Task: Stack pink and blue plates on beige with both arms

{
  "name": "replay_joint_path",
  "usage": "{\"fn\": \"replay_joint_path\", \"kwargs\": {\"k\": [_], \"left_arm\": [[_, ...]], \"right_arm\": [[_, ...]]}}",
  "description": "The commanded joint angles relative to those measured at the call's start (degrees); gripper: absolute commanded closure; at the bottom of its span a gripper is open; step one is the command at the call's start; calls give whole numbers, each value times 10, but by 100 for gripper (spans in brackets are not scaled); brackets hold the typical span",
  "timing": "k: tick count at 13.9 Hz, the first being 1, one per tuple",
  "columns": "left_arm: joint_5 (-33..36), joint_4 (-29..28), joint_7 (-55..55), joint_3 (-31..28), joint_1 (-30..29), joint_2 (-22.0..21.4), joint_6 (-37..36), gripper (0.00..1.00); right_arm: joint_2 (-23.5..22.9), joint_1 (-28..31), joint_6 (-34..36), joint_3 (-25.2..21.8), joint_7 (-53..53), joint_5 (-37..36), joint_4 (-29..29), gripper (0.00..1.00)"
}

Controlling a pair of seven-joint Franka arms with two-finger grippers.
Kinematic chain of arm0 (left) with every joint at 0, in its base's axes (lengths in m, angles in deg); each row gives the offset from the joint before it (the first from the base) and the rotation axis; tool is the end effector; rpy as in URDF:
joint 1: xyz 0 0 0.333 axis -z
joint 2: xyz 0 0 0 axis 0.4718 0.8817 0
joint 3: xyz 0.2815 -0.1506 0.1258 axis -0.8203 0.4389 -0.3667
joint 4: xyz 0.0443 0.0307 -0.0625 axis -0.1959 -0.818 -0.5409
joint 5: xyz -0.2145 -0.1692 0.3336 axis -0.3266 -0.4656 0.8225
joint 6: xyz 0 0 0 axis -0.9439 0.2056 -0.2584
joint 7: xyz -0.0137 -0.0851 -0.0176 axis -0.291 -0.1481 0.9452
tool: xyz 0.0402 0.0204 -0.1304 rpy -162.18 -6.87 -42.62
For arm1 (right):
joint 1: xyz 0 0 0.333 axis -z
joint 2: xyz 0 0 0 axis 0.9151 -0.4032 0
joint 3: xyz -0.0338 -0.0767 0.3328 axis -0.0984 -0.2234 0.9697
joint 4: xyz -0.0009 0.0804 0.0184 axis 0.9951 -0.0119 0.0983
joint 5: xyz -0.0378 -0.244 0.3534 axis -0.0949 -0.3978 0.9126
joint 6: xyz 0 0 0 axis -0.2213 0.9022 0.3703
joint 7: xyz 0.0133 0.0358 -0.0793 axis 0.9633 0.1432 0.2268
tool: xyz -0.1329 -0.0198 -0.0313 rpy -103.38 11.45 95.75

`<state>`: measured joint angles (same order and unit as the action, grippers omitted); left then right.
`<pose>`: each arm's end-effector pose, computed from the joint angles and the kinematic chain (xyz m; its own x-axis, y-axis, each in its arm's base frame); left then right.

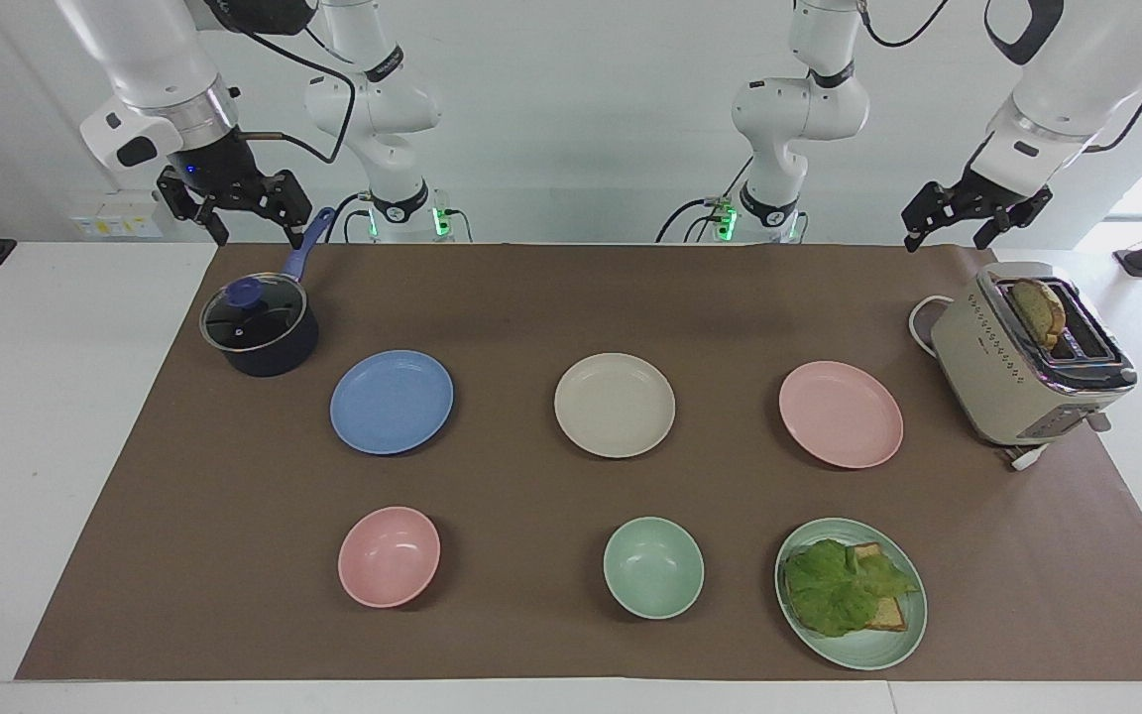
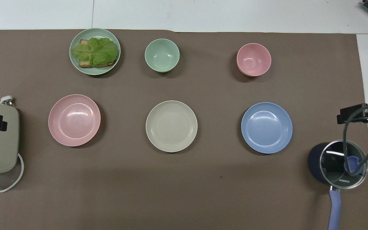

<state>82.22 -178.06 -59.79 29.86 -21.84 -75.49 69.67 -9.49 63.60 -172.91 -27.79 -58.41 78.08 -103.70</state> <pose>0.5435 -0.0003 0.5840 0.9951 -0.0232 -0.0957 -0.0241 -0.9997 -0.0081 0.5576 -0.0173 0.6335 0.9968 -0.0693 -0.0393 -0.0690 -0.9976 0.0083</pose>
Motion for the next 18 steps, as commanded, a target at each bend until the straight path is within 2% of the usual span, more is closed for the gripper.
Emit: {"fn": "replay_joint_path", "kwargs": {"k": [1, 4, 7, 9, 14, 18], "left_arm": [[3, -82, 1, -1, -1, -15, 80, 0], [2, -147, -1, -2, -11, 7, 166, 0], [3, -178, -4, -2, -19, 47, 213, 0], [3, -182, -11, -3, -19, 89, 245, 0], [3, -201, -25, -2, -46, 157, 364, 0], [3, -202, -24, -2, -51, 189, 395, 0]], "right_arm": [[4, 6, 2, 2, 18, 4, -1, 0], [4, 6, 2, 2, 18, 4, -1, 0], [4, 6, 2, 2, 18, 4, -1, 0], [4, 6, 2, 2, 18, 4, -1, 0], [4, 6, 2, 2, 18, 4, -1, 0], [4, 6, 2, 2, 18, 4, -1, 0]]}}
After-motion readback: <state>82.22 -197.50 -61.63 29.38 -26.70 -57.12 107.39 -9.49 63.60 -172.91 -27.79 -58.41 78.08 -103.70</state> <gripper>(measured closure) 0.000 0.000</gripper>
